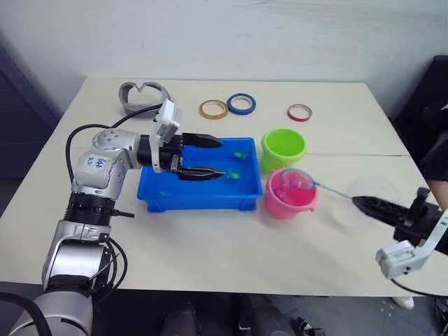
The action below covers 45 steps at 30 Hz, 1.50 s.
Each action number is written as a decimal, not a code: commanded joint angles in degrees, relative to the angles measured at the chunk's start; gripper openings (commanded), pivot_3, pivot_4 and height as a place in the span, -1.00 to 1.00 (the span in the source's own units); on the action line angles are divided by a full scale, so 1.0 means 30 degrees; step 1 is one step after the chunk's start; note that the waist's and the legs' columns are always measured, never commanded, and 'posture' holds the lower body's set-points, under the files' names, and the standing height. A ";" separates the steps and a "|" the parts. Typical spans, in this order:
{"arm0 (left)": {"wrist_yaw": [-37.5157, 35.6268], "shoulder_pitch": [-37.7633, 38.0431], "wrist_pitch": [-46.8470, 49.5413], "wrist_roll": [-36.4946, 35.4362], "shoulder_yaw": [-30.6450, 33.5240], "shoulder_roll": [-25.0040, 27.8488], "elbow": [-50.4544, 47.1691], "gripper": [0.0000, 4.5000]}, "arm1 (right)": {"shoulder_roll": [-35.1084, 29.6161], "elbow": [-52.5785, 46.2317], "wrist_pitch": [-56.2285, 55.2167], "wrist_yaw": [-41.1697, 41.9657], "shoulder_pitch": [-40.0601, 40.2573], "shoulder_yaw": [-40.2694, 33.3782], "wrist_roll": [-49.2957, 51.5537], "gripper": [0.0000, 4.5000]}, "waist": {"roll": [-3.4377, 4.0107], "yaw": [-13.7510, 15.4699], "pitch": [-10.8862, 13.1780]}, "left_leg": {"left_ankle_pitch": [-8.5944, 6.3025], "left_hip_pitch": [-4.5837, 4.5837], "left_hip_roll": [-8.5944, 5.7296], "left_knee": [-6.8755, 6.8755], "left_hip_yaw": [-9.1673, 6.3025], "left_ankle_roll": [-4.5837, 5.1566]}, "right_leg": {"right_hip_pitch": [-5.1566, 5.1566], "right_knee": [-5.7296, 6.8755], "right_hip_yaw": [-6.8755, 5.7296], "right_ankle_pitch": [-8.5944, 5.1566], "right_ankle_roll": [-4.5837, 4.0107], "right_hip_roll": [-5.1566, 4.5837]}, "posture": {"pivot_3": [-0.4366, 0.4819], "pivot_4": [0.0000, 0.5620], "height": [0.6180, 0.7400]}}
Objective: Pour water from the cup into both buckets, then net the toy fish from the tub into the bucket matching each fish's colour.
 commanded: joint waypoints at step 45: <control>0.0092 -0.0649 -0.0543 0.0078 0.0436 -0.0042 -0.0106 0.99 | 0.1380 -0.0010 0.1270 -0.3735 -0.0401 -0.0444 -0.3240 -1.00 | 0.0007 -0.0231 -0.0009 | 0.0000 0.0111 -0.0013 0.0000 0.0147 0.0006 | 0.0019 0.0075 0.0145 0.0020 0.0036 0.0012 | -0.05 -0.47 1.00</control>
